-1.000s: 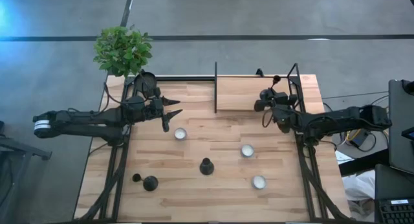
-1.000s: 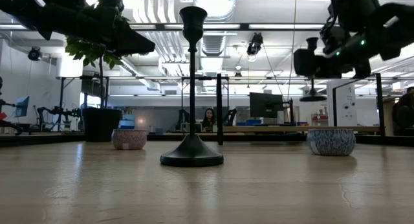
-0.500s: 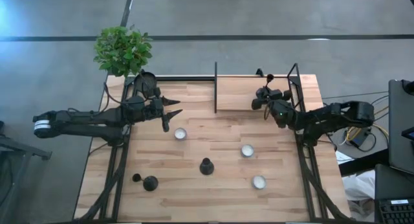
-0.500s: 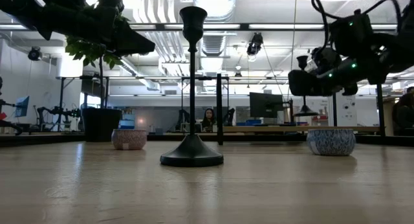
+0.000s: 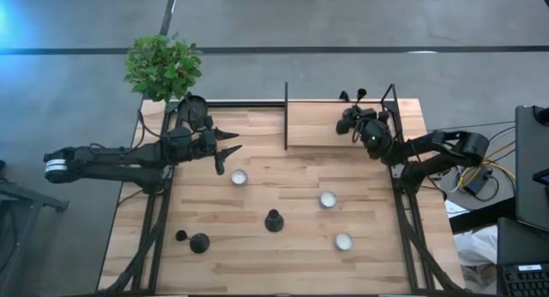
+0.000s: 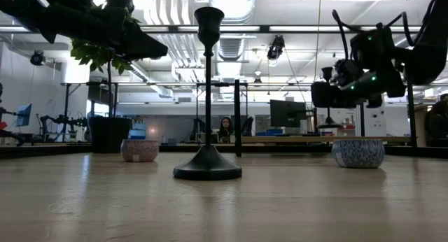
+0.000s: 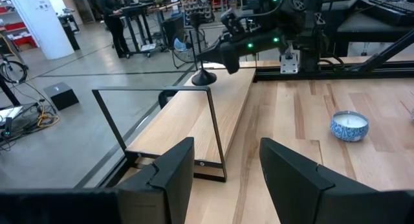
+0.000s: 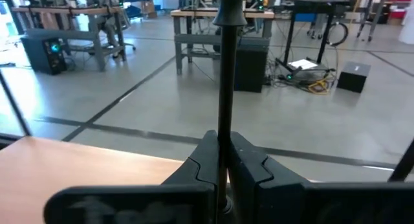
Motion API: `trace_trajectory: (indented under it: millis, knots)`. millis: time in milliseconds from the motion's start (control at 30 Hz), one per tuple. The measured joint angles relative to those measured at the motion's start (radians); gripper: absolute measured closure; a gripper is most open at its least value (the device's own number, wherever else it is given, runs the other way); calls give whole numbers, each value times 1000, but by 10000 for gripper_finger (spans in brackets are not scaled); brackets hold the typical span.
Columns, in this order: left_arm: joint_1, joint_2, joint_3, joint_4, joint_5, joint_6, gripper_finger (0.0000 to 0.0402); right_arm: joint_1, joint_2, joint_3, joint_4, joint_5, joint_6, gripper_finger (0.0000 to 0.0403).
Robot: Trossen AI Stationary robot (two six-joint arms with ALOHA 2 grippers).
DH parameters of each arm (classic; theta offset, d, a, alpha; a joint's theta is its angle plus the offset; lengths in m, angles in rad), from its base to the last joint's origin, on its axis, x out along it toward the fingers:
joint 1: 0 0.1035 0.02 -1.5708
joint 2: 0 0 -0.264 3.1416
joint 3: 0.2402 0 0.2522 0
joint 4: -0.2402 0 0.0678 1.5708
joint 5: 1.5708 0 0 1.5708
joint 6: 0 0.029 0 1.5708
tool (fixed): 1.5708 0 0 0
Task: Pick & Place candle stick holders
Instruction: Put the top black candle holder on the shelf
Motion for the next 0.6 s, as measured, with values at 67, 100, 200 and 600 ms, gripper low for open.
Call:
trace_trajectory:
  millis: [67, 100, 200, 600]
  knots:
    - [0, 0, 0, 0, 0, 0, 220, -19, 7, 0, 19, -5, 0, 392]
    - [0, 0, 0, 0, 0, 0, 220, -31, 11, 0, 30, -15, 0, 392]
    - [0, 0, 0, 0, 0, 0, 220, -67, 28, 0, 56, -55, 2, 392]
    - [0, 0, 0, 0, 0, 0, 220, -155, 134, 32, 131, -205, -2, 392]
